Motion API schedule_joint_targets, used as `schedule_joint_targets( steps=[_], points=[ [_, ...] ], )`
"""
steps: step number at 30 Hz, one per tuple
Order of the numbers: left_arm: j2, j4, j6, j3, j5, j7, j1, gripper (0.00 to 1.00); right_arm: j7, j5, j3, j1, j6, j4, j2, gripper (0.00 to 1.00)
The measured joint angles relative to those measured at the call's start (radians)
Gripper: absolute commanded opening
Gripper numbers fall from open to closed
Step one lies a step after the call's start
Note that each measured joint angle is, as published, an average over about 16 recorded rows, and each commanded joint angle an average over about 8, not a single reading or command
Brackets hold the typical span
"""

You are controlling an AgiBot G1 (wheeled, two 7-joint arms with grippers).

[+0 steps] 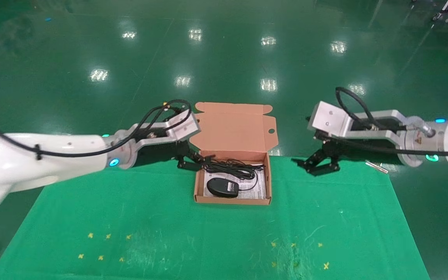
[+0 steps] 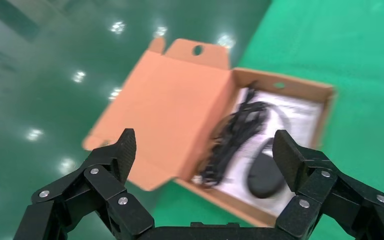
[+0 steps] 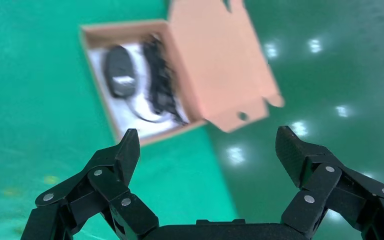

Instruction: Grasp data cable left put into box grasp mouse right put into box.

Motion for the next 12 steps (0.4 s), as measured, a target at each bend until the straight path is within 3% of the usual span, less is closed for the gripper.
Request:
schedule_joint_targets(
  steps=[12],
  points=[
    [-0.1,-0.085,0.149,-0.112,-0.148,-0.013,0.082,1.0,-0.053,0.173,0.12,-0.107,-0.103,0.007,0.026,1.0]
  ],
)
